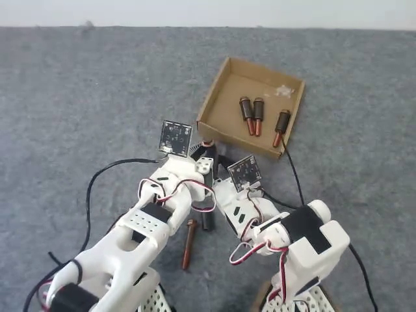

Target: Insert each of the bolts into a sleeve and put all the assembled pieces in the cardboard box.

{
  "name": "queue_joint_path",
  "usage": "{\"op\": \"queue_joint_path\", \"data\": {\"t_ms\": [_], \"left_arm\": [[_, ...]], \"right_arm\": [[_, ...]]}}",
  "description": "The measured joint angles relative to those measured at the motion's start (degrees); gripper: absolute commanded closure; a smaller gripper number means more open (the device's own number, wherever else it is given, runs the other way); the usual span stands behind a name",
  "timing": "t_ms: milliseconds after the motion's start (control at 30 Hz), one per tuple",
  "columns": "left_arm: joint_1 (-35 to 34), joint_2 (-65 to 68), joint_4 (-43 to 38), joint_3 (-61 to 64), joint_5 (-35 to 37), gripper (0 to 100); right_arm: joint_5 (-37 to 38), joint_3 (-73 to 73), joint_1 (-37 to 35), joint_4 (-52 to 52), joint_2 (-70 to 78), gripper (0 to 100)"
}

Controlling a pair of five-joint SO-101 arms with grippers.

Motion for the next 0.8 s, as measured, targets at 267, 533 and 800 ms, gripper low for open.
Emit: {"op": "queue_joint_path", "data": {"t_ms": [267,533,800], "left_arm": [[-0.79,0.00,0.00,0.00,0.09,82],[-0.79,0.00,1.93,0.62,0.09,69],[-1.14,0.00,1.93,0.62,0.09,69]], "right_arm": [[0.00,0.00,0.09,0.00,-0.09,99.2],[0.00,-0.09,0.44,0.00,-0.09,99.2],[0.00,-0.09,0.53,0.00,-0.09,99.2]]}}
